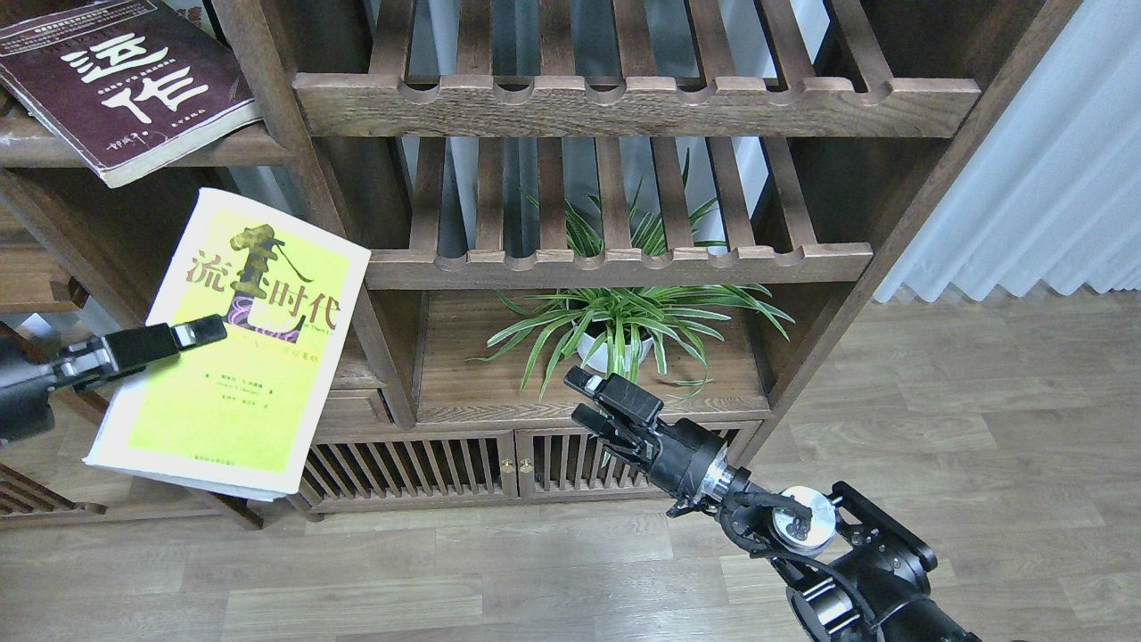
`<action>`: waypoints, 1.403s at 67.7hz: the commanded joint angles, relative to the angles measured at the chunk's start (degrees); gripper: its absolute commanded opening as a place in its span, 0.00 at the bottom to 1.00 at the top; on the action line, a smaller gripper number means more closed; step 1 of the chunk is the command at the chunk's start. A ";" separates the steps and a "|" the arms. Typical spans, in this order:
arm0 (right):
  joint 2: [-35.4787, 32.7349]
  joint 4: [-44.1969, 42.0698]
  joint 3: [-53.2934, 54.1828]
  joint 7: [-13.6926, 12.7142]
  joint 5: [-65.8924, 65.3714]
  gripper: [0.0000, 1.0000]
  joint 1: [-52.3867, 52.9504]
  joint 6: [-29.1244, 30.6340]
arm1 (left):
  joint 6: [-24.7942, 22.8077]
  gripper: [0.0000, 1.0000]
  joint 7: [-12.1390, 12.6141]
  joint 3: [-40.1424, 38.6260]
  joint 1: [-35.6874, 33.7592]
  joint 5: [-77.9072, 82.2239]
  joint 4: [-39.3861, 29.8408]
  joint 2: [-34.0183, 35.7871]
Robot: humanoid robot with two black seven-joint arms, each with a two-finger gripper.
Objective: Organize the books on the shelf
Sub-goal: 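Carry the yellow-green book with the left gripper up to the side shelf, then lay the yellow-green book on the side shelf and release it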
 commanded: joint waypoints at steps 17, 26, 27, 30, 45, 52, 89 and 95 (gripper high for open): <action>0.00 -0.08 0.01 0.01 0.00 0.93 0.44 0.00 | 0.00 0.02 -0.11 -1.84 -5.08 -0.04 -1.29 6.19; 0.00 -0.08 0.01 0.01 0.00 0.93 0.44 0.00 | 0.00 0.03 -0.10 -3.42 -5.17 -0.13 -1.02 7.68; 0.00 -0.08 0.01 0.01 0.00 0.93 0.44 0.00 | 0.00 0.03 -0.02 -3.60 -5.17 -0.13 -0.94 7.86; 0.00 -0.08 0.01 0.01 0.00 0.93 0.44 0.00 | 0.00 0.03 -0.02 -4.39 -5.26 -0.22 -0.32 8.73; 0.00 0.00 0.01 0.01 0.00 0.93 0.44 0.00 | 0.00 0.03 -0.02 -6.59 -6.40 -0.31 3.37 11.37; 0.00 0.00 0.10 0.01 0.00 0.93 0.62 0.00 | 0.00 0.02 -0.02 -6.67 -7.89 -0.39 4.86 11.99; 0.00 0.09 0.10 0.01 0.00 0.93 0.79 0.00 | 0.00 0.02 0.77 -1.58 -17.83 1.28 20.33 8.83; 0.00 0.27 0.10 0.01 0.00 0.93 0.79 0.00 | 0.00 0.02 0.86 -1.58 -18.09 2.24 23.14 5.49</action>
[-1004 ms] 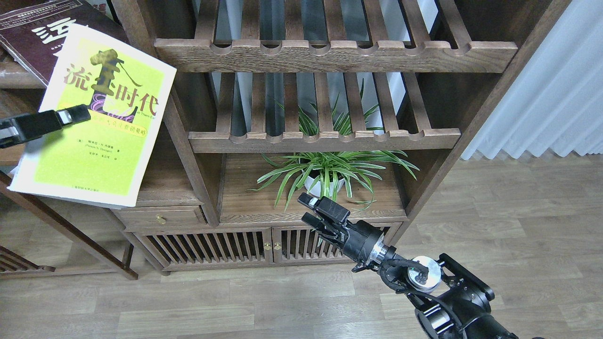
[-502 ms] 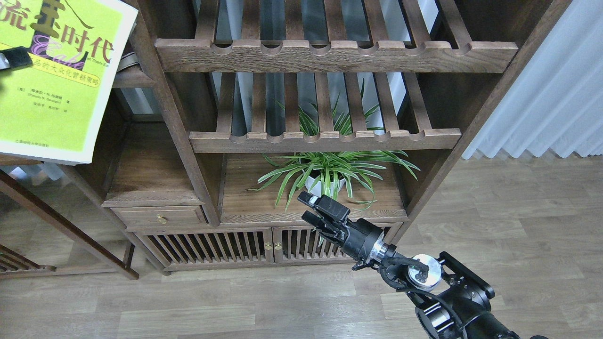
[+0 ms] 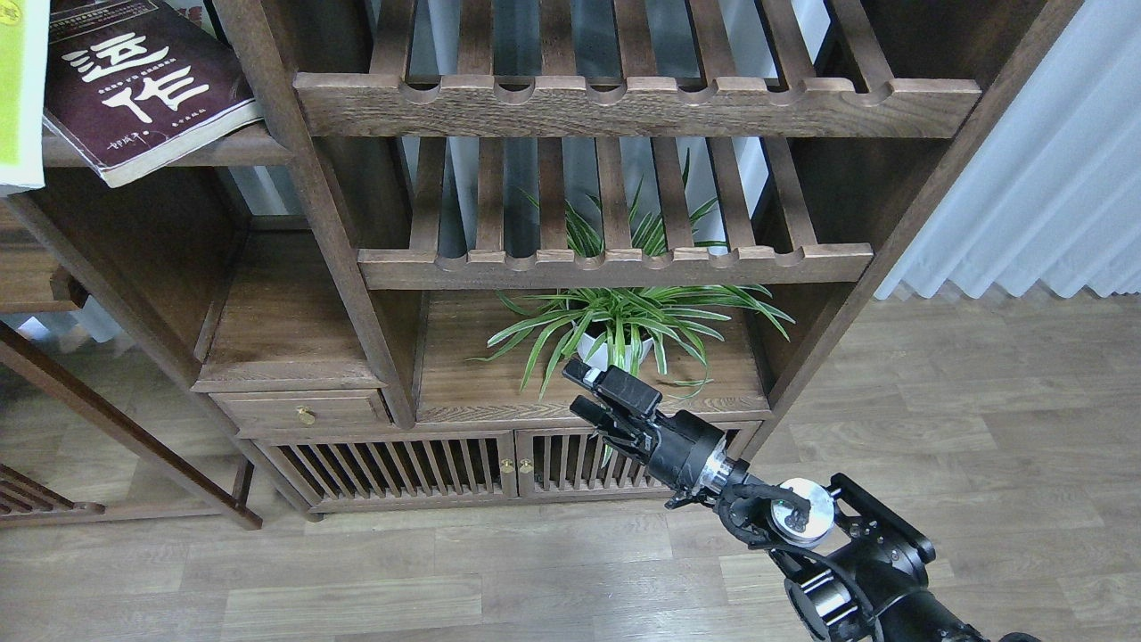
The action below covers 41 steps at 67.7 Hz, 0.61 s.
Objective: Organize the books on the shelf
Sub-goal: 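Lay the yellow-green book on the side shelf and release it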
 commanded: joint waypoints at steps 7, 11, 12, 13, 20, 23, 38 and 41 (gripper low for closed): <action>0.00 0.34 -0.01 0.00 0.08 0.93 0.00 0.00 | 0.01 0.02 0.12 0.16 -1.92 3.81 6.77 -7.21; 0.00 0.43 0.08 0.00 0.08 0.93 -0.09 0.00 | 0.01 0.02 0.12 0.24 -3.23 5.57 8.44 -9.23; 0.00 0.43 0.08 0.00 0.08 0.93 -0.09 0.00 | 0.01 0.02 0.12 0.16 -3.50 5.84 8.71 -9.50; 0.00 0.52 0.08 0.00 0.08 0.93 -0.09 0.00 | 0.01 0.02 0.12 0.16 -3.94 6.10 9.06 -9.94; 0.00 0.52 0.17 0.00 0.08 0.93 -0.36 0.00 | 0.01 0.02 0.47 1.30 -7.02 7.25 11.79 -12.76; 0.00 0.60 0.17 0.00 0.17 0.93 -0.44 0.00 | 0.01 0.02 1.35 2.44 -8.77 7.25 12.66 -13.64; 0.00 0.69 0.26 0.00 0.17 0.94 -0.36 0.00 | 0.01 0.02 3.37 9.03 -16.69 7.25 15.65 -16.89; 0.00 0.69 0.26 0.00 0.17 0.94 -0.36 0.00 | 0.01 0.02 3.37 9.21 -17.04 7.25 16.18 -17.24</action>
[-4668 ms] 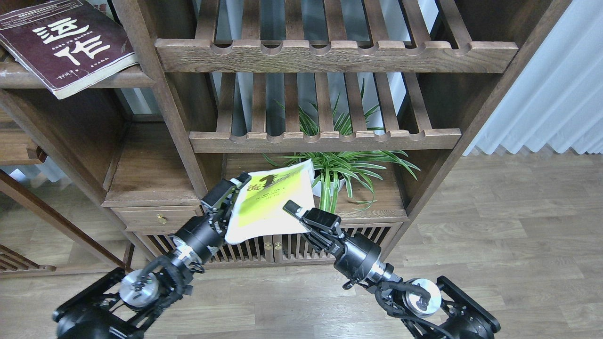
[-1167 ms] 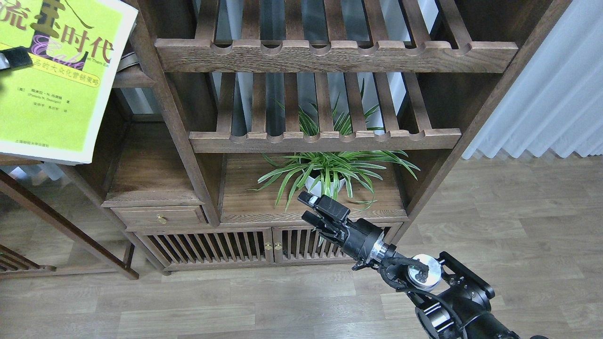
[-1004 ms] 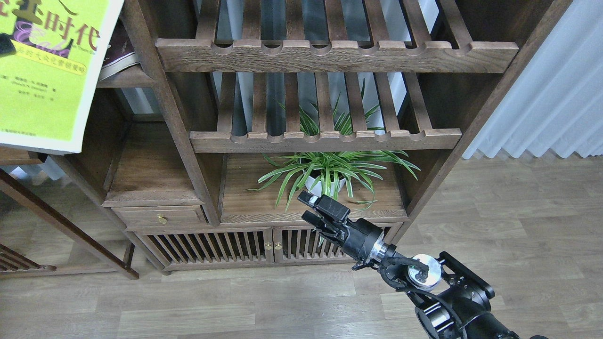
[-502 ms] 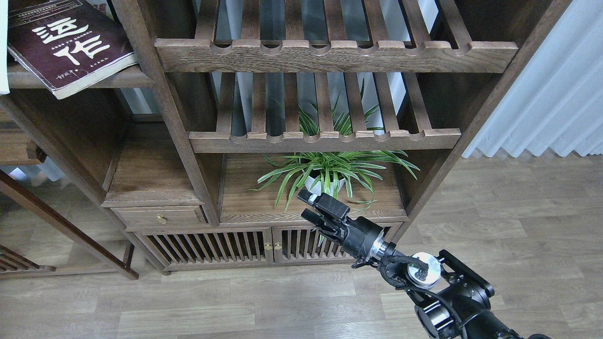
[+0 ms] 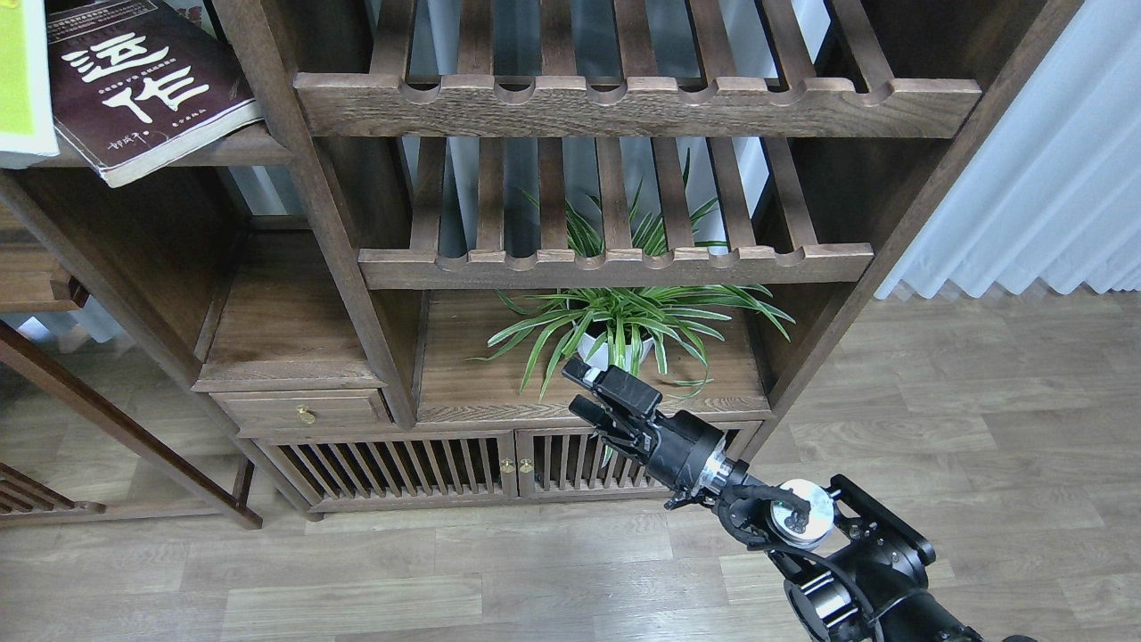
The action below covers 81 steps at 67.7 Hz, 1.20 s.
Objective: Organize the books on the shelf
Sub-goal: 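Lay the yellow-green book on the side shelf and release it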
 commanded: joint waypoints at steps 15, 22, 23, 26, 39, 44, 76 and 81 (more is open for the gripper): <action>0.00 0.08 0.02 0.00 0.00 0.95 -0.01 0.00 | 0.00 0.02 0.32 1.63 -3.51 0.30 4.63 -3.76; 0.00 0.08 0.02 0.00 0.00 0.95 -0.01 0.00 | 0.00 0.02 0.49 1.63 -4.48 0.30 6.39 -5.08; 0.00 0.08 0.02 0.00 0.00 0.95 -0.01 0.00 | 0.00 0.02 0.49 1.63 -4.48 0.30 6.48 -5.17; 0.00 0.08 0.02 0.00 0.00 0.95 -0.01 0.00 | 0.00 0.02 1.11 1.63 -4.91 0.30 7.00 -5.78; 0.00 0.60 0.02 0.00 0.00 0.95 -0.01 0.00 | 0.00 0.02 2.04 1.63 -5.88 0.30 7.71 -8.59; 0.00 0.60 0.02 0.00 0.00 0.95 -0.09 0.00 | 0.00 0.02 2.04 1.72 -5.97 0.30 8.32 -10.27; 0.00 0.60 0.29 0.00 0.08 0.96 -0.53 0.00 | 0.00 0.02 2.04 1.72 -10.10 0.30 16.85 -15.01; 0.00 0.60 0.28 0.00 0.08 0.96 -0.62 0.00 | 0.00 0.02 2.04 1.72 -10.19 0.22 18.25 -15.19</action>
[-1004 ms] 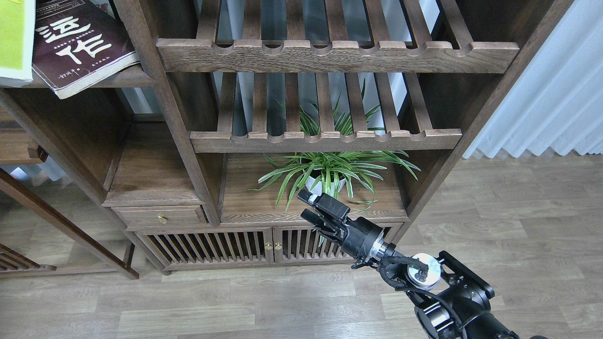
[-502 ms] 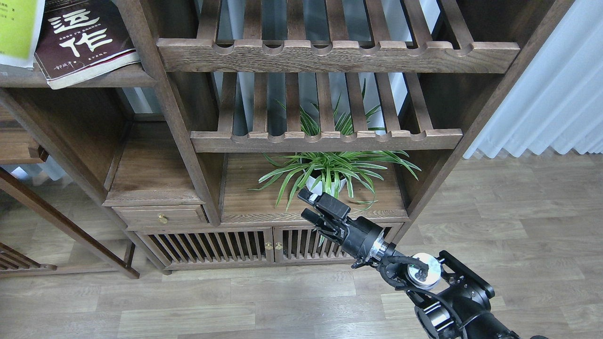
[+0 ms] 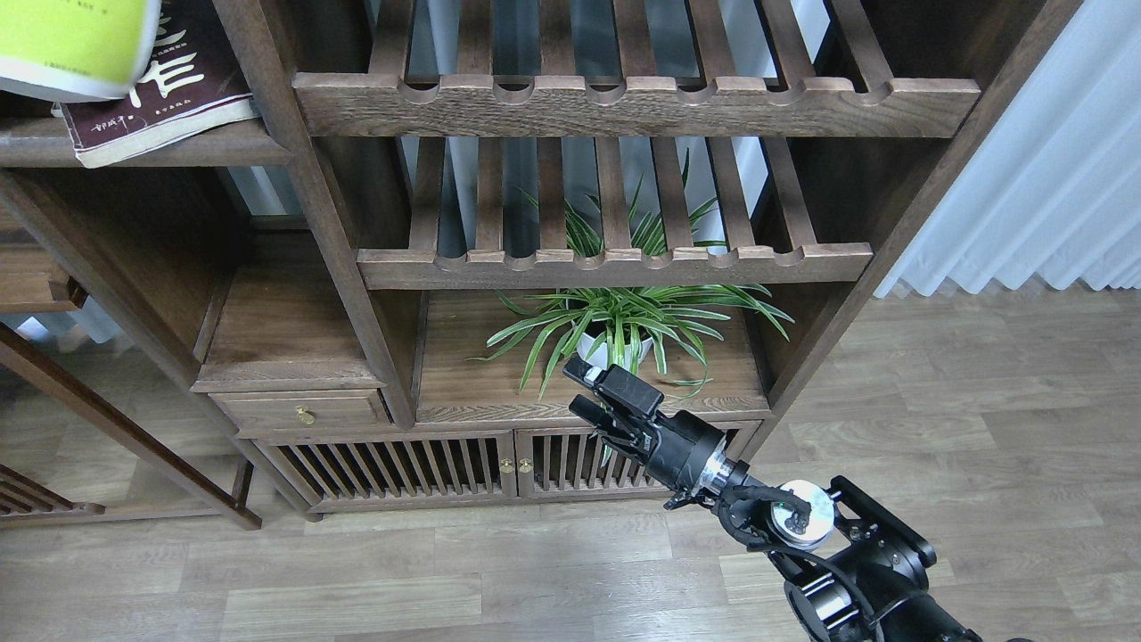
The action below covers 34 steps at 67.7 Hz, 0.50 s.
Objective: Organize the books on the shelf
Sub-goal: 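Lay the yellow-green book on the side shelf and release it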
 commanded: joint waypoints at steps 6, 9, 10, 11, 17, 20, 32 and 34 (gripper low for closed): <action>0.00 -0.01 0.01 0.00 -0.01 0.97 -0.22 0.00 | -0.01 0.02 -0.01 -0.06 -0.89 -0.10 3.89 -0.45; 0.00 -0.01 0.01 0.00 -0.01 0.97 -0.22 0.00 | -0.01 0.02 -0.01 -0.06 -1.33 -0.10 5.55 -0.97; 0.00 -0.01 0.01 0.00 -0.01 0.97 -0.22 0.00 | -0.01 0.02 -0.01 -0.15 -1.50 -0.10 5.91 -1.15; 0.00 -0.01 0.01 0.00 -0.01 0.97 -0.22 0.00 | -0.01 0.02 -0.01 -0.15 -1.50 -0.10 6.09 -1.24; 0.00 -0.01 0.01 0.00 -0.01 0.97 -0.57 0.00 | -0.01 0.02 -0.01 -0.15 -2.03 -0.10 7.05 -1.86; 0.00 -0.01 0.01 0.00 -0.01 0.97 -0.66 0.00 | -0.01 0.02 -0.01 -0.15 -2.12 -0.10 7.58 -2.12; 0.00 -0.01 0.01 0.00 -0.01 0.97 -0.84 0.00 | -0.01 0.18 -0.01 -0.15 -2.21 -0.10 7.93 -3.09; 0.00 -0.01 0.01 0.00 -0.01 0.97 -0.84 0.00 | -0.01 0.27 -0.01 -0.15 -2.21 -0.10 7.93 -3.35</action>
